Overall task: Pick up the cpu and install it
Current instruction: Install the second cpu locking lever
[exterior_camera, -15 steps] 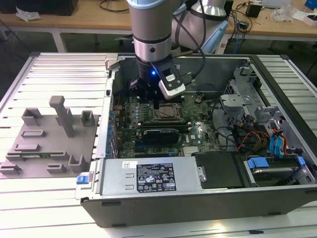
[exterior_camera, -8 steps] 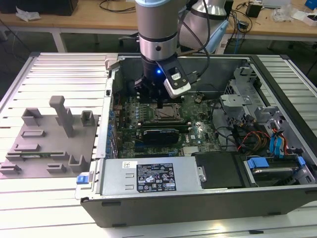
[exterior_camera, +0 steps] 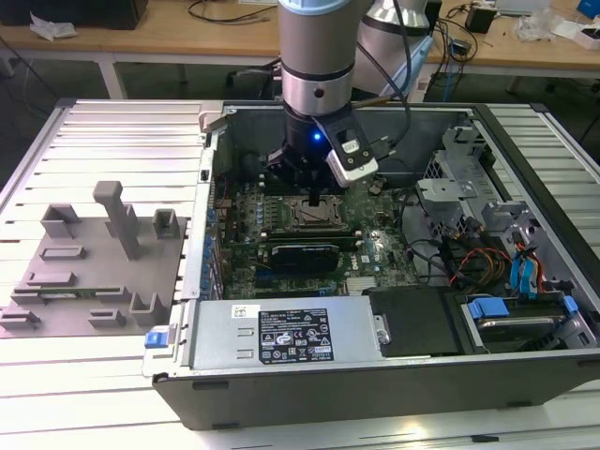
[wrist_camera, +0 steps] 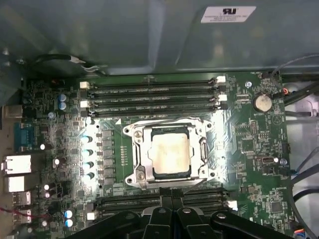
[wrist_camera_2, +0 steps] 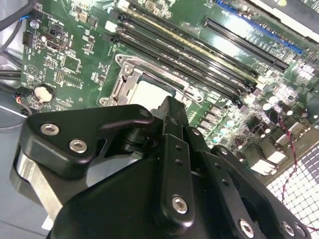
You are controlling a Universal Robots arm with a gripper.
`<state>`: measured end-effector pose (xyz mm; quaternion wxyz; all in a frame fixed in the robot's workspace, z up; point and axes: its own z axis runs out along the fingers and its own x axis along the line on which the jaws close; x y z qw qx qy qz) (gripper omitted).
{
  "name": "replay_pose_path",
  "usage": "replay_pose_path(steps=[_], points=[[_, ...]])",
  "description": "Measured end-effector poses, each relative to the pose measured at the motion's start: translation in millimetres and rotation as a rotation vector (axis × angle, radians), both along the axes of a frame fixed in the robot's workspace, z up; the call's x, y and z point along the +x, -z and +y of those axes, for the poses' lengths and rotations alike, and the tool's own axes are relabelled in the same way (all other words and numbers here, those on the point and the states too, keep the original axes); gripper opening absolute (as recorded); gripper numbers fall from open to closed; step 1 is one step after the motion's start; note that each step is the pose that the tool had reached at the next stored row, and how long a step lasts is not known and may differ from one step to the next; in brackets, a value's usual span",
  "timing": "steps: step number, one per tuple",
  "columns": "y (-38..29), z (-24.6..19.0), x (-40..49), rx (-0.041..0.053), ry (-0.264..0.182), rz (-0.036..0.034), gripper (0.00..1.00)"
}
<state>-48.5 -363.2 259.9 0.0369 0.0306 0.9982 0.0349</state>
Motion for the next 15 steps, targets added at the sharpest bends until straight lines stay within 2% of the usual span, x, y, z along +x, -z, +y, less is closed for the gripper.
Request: replay_pose_path(steps=[4, 6, 10, 15], points=[[0.1, -8.3, 0.0, 0.0001, 0.000, 0.0002, 0.11], [0.9, -11.0, 0.0, 0.0002, 0.000, 0.0001, 0.11], [6.9, -11.4, -0.7, 0.0000, -0.002, 0.0001, 0.11], [18.6, -11.3, -4.6, -0.0001, -0.004, 0.0001, 0.11]])
